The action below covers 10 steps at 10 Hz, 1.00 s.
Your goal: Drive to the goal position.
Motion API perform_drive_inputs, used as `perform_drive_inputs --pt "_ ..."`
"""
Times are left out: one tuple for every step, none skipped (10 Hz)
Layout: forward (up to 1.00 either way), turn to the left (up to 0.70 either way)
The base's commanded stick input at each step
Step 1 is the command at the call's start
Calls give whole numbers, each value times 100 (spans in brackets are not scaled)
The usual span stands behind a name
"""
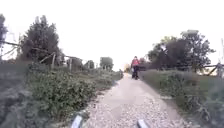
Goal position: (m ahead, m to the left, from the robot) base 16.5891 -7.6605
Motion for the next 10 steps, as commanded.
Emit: perform_drive_inputs --pt "100 -15" --pt "100 -40" --pt "100 -40" --pt "100 -40" --pt "100 -40" --pt "100 -40" --pt "100 -40" --pt "100 -40" --pt "100 -40" --pt "100 -26"
